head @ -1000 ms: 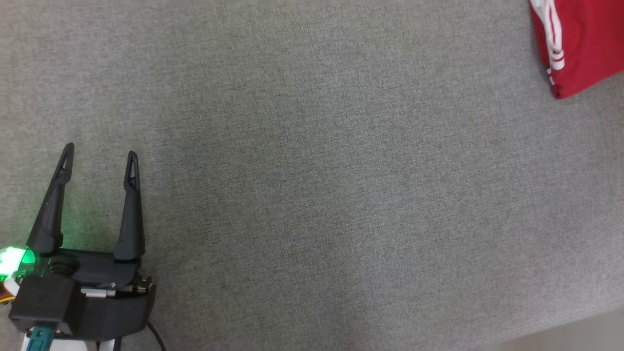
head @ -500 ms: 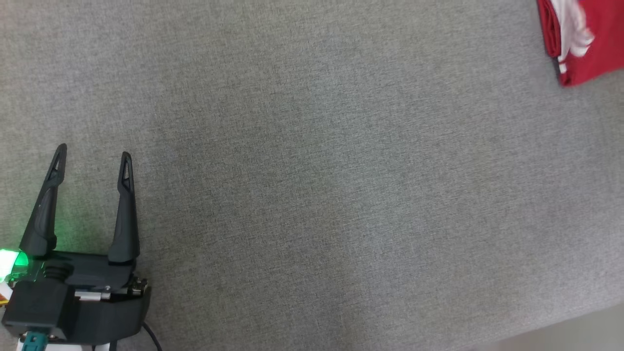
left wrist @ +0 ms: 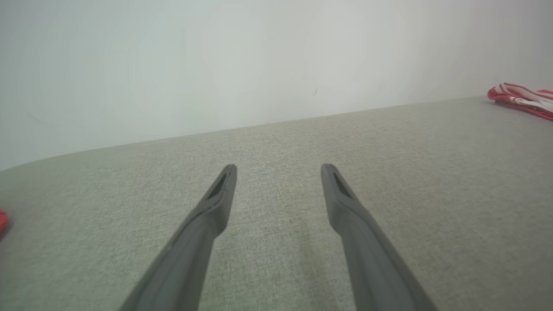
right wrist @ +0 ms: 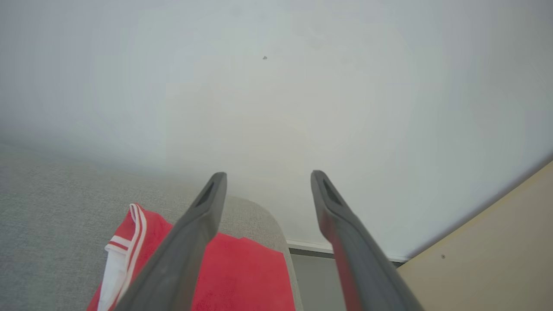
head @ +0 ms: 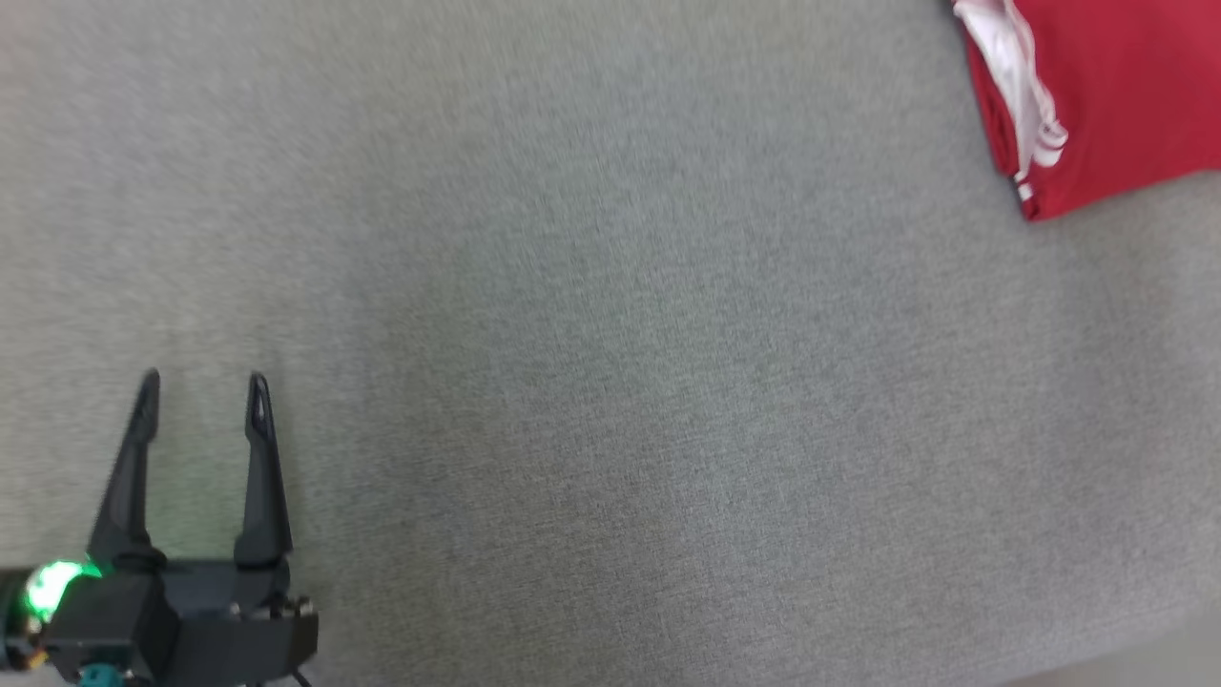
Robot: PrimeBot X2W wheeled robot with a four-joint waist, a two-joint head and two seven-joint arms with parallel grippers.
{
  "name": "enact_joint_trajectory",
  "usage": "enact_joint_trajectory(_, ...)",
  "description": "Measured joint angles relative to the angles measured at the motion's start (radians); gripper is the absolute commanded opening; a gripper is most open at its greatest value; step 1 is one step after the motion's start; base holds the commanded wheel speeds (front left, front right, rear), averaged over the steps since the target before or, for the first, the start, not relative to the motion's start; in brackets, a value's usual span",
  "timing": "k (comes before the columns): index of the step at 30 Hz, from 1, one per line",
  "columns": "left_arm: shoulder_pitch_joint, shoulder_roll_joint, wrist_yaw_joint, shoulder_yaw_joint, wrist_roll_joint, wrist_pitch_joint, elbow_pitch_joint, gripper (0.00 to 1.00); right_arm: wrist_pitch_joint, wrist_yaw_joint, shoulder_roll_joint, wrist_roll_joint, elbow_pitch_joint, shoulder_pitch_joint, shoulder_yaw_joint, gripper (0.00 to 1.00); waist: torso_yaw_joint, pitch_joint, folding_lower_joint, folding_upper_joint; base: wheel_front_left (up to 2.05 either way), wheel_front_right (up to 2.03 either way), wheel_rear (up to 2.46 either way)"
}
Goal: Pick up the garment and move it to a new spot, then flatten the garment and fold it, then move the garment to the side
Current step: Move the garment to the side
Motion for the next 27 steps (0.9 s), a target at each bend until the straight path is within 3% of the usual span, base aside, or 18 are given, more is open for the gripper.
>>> enact_joint_trajectory(8,0.073,-0.034,-0.005,0.013,-0.026,0.0,0.045,1.0,0.0,0.0,0.055,-0.004,-0.226,0.315,-0.144,1.0,0.036,-0.135,0.0,-0.0002,0.0,0.0,0.0)
enact_joint_trajectory(17,0.138,-0.055,-0.014,0.03,-0.047,0.0,0.086,1.0,0.0,0.0,0.142,0.003,-0.346,0.593,-0.261,1.0,0.09,-0.268,-0.0002,-0.0001,0.0,0.0,0.0)
enact_joint_trajectory(27,0.177,-0.067,-0.028,0.047,-0.048,0.0,0.129,1.0,0.0,0.0,0.301,-0.061,-0.539,0.885,-0.485,1.0,0.168,-0.38,-0.0001,-0.0002,0.0,0.0,0.0)
